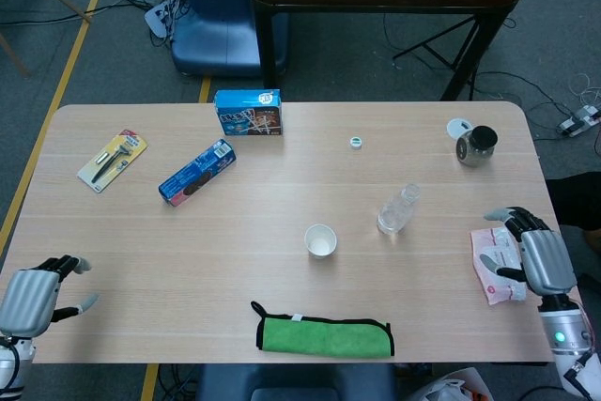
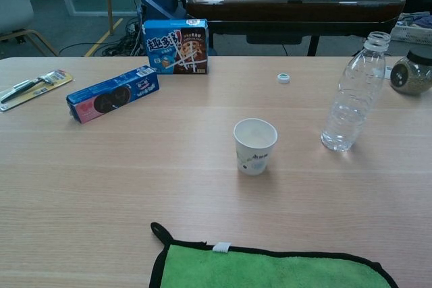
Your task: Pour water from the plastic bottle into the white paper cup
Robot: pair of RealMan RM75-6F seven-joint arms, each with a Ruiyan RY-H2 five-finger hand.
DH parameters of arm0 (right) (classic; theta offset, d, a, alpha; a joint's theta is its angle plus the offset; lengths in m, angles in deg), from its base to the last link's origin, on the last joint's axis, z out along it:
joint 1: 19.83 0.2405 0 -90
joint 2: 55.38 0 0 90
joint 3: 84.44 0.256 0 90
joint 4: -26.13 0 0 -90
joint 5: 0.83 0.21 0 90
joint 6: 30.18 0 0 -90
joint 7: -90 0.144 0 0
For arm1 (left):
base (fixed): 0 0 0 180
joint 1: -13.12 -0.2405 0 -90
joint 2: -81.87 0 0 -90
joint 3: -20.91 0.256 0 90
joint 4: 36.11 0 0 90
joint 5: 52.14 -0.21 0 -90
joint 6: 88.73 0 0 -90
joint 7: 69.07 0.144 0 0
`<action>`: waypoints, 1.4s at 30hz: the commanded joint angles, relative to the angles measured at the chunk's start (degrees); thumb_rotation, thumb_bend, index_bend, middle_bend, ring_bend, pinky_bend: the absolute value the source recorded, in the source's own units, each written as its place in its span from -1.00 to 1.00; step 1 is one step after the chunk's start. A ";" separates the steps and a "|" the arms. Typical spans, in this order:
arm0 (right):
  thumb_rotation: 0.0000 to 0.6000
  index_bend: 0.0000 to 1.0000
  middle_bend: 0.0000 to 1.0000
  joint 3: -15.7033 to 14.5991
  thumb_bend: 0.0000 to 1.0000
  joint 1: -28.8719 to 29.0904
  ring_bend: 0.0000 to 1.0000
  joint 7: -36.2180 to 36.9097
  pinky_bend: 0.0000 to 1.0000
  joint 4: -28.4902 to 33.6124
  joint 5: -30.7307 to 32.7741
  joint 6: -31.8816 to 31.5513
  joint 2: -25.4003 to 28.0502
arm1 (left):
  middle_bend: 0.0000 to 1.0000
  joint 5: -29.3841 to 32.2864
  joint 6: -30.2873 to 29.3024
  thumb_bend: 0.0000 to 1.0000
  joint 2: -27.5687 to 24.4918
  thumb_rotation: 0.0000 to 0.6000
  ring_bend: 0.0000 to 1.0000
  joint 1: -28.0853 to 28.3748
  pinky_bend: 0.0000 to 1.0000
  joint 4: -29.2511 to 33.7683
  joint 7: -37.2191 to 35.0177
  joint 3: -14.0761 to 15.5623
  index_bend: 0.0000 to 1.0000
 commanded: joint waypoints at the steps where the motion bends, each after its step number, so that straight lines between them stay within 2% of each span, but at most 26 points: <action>1: 1.00 -0.33 -0.43 1.39 -0.76 2.44 -0.58 4.20 -0.30 -1.63 -1.20 0.82 -1.17 | 0.01 0.00 0.06 -0.81 0.04 1.00 0.02 0.03 0.50 0.02 0.01 0.01 -0.07; 10: 1.00 -0.36 -0.52 2.65 -0.91 7.66 -0.64 10.04 -0.30 -3.87 -0.51 6.67 -3.24 | 0.01 0.53 0.25 -0.81 -0.37 1.00 0.02 -0.08 0.50 0.19 -0.91 -0.02 -0.07; 17: 1.00 -0.41 -0.58 3.25 -1.00 10.56 -0.68 17.10 -0.30 -9.15 0.01 8.89 -7.12 | 0.01 0.65 0.31 -0.81 -0.57 1.00 0.02 -0.21 0.50 0.27 -1.06 0.09 -0.07; 26: 1.00 -0.41 -0.59 3.04 -1.00 13.32 -0.68 26.31 -0.31 -16.02 0.43 11.77 -10.67 | 0.01 1.00 0.59 -0.81 -0.78 1.00 0.02 -0.26 0.50 0.38 -1.31 0.09 -0.07; 42: 1.00 -0.41 -0.59 1.28 -1.00 17.78 -0.69 32.35 -0.35 -27.85 1.04 18.10 -17.71 | 0.01 1.42 0.93 -0.81 -0.83 1.00 0.02 -0.43 0.50 0.57 -0.89 0.20 -0.07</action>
